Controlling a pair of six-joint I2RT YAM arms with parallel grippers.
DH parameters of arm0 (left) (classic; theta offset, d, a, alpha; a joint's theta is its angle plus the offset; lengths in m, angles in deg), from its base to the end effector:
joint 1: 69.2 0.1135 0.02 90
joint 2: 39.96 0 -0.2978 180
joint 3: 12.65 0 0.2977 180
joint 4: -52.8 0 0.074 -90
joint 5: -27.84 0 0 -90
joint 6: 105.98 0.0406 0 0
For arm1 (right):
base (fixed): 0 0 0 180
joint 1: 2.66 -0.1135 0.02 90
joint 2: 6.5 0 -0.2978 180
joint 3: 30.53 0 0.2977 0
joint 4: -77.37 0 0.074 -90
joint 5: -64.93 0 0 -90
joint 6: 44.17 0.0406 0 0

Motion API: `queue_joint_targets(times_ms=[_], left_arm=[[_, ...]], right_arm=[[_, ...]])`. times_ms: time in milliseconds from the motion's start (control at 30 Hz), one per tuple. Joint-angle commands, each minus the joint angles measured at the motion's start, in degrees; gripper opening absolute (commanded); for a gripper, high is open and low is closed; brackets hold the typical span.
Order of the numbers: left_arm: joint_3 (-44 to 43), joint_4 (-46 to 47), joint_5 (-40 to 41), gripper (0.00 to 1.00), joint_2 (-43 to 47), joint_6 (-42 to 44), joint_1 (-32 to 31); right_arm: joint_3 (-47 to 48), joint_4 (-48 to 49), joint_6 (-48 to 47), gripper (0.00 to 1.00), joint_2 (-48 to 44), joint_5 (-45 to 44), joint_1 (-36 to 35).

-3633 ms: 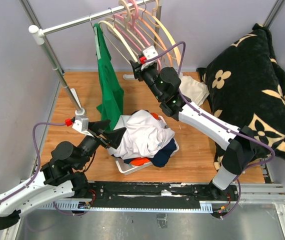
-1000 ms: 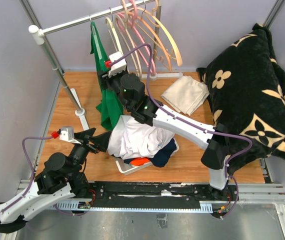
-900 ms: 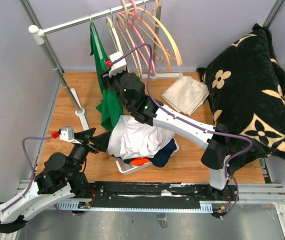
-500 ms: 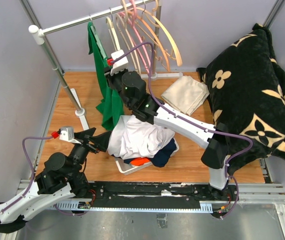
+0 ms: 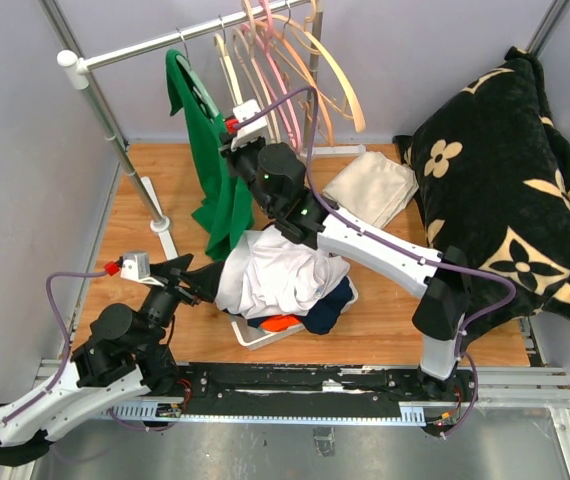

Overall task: Remove the t-shirt from the hanger
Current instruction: Pick up the hanger from the clothesline.

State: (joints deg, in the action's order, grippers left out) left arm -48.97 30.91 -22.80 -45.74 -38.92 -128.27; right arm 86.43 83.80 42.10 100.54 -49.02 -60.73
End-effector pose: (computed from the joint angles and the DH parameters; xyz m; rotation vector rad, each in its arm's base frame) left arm 0.0654 -0.0591 0.3106 -0.1178 1.4859 -0.6793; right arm 0.2822 0.4217 0.4808 -0.3461 1.2842 0.5389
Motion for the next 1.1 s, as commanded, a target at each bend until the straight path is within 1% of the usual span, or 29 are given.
queue_joint_targets(times_ms=[0,133,400,633,733,867,1067], left_arm=[[-0.3,3.2,0.7,1.0,-1.3,0.6,-0.3],[-0.5,4.6,0.8,1.0,-2.3,0.9,-0.3],[-0.2,9.6,0.9,1.0,-6.0,2.2,-0.3],[-2.0,12.2,1.2,1.0,-10.1,3.4,-0.3],[-3.1,13.9,2.9,1.0,-11.1,4.3,-0.3],[-4.4,19.6,4.0,1.0,-13.3,7.7,-0.3],[-6.9,30.1,3.5,0.98,-21.1,12.6,-0.3]], right_arm=[[-4.4,10.1,-2.6,0.01,-5.5,6.3,0.8],[-6.3,13.5,-4.4,0.01,-7.7,8.4,0.8],[-8.0,16.3,-6.2,0.01,-11.1,10.5,1.2],[-9.6,16.8,-6.3,0.01,-13.7,11.7,1.6],[-12.6,16.8,-6.3,0.01,-16.0,12.3,1.6],[-18.5,17.0,-6.2,0.01,-21.2,13.0,1.6],[-29.2,17.7,-6.5,0.01,-31.5,14.8,1.6]])
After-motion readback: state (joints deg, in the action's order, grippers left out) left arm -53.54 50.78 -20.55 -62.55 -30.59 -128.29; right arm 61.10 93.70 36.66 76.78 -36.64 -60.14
